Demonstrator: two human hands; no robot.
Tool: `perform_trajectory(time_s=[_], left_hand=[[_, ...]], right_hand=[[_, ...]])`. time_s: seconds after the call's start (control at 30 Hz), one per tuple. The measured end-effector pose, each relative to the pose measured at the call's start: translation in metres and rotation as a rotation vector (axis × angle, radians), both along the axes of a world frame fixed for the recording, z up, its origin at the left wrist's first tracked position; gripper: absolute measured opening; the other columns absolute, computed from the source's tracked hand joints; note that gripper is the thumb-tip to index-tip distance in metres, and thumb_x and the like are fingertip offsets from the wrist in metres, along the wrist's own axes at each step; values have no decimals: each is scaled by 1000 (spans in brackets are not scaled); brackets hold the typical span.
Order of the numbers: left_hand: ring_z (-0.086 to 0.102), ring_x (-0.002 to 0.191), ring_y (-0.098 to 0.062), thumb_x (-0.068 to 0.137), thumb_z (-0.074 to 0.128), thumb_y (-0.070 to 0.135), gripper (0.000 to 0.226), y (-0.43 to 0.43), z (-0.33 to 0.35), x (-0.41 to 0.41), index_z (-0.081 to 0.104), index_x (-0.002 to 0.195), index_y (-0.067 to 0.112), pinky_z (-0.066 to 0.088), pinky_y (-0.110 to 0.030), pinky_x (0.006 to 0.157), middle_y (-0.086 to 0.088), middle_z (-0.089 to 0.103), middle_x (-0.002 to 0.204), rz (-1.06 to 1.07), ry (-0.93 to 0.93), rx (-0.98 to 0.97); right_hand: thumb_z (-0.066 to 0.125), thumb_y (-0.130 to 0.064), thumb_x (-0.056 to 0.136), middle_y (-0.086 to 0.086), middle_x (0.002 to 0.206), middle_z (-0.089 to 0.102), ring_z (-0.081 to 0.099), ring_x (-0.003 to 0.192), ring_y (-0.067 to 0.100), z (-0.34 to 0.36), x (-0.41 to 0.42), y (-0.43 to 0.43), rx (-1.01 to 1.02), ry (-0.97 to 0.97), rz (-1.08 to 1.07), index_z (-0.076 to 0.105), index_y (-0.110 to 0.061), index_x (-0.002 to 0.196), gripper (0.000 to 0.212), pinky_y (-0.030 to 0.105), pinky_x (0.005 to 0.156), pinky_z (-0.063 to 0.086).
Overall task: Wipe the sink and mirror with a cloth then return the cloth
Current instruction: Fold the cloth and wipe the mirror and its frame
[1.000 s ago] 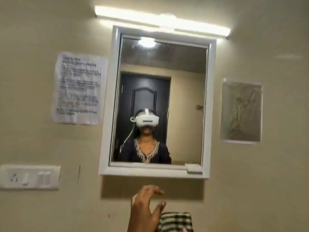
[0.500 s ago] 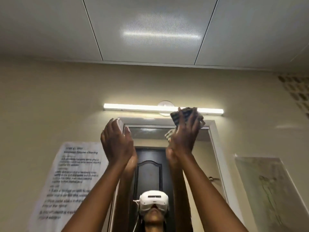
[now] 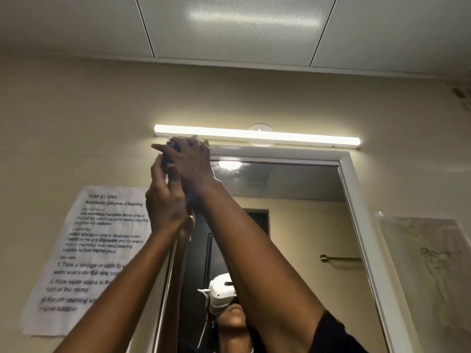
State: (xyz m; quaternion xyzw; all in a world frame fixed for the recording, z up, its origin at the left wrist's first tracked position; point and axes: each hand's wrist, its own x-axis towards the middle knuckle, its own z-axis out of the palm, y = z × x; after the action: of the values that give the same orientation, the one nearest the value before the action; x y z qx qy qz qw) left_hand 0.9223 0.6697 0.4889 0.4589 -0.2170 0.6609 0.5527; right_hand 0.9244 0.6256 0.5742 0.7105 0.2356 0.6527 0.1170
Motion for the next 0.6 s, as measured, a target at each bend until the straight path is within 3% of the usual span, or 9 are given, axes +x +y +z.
perform_trajectory(time_s=[0.07, 0.2, 0.3, 0.43, 0.53, 0.6], left_hand=[[57, 112, -38, 98, 27, 40, 50, 1, -1, 2, 26, 143, 20, 38, -28, 77, -18, 55, 132, 23, 30, -21], [60, 106, -40, 96, 27, 45, 54, -3, -2, 5, 21, 145, 22, 39, -32, 75, -20, 57, 130, 122, 58, 16], [61, 103, -45, 96, 28, 47, 56, -1, -2, 8, 23, 144, 19, 46, -39, 78, -27, 58, 126, 168, 33, 32], [58, 110, -46, 96, 29, 45, 54, 0, -1, 9, 27, 143, 17, 48, -48, 87, -27, 54, 131, 187, 43, 32], [58, 107, -46, 96, 28, 47, 55, 0, -1, 10, 29, 142, 17, 48, -49, 86, -27, 55, 129, 185, 32, 34], [59, 106, -46, 96, 28, 48, 55, 1, -1, 11, 31, 141, 16, 49, -50, 86, -28, 56, 127, 166, 30, 29]], right_hand=[[44, -47, 92, 0, 147, 37, 27, 136, 29, 3, 6, -4, -63, -21, -9, 35, -40, 139, 49, 48, 112, 16], [41, -49, 92, -4, 143, 42, 38, 129, 25, 5, 13, -27, -156, -170, 9, 41, -37, 134, 44, 42, 104, 29], [38, -46, 89, -3, 130, 53, 50, 113, 22, 10, 8, -61, -77, -172, 42, 47, -32, 125, 39, 39, 91, 38], [34, -46, 91, -1, 113, 58, 52, 94, 20, 10, -13, -135, 22, -256, -75, 44, -31, 123, 37, 40, 81, 44], [36, -46, 93, 2, 111, 61, 55, 94, 22, 4, -34, -192, 72, -262, -95, 46, -30, 124, 37, 43, 81, 48], [34, -49, 93, 4, 113, 62, 56, 101, 23, 1, -43, -231, 216, -241, -43, 49, -32, 126, 40, 45, 86, 48]])
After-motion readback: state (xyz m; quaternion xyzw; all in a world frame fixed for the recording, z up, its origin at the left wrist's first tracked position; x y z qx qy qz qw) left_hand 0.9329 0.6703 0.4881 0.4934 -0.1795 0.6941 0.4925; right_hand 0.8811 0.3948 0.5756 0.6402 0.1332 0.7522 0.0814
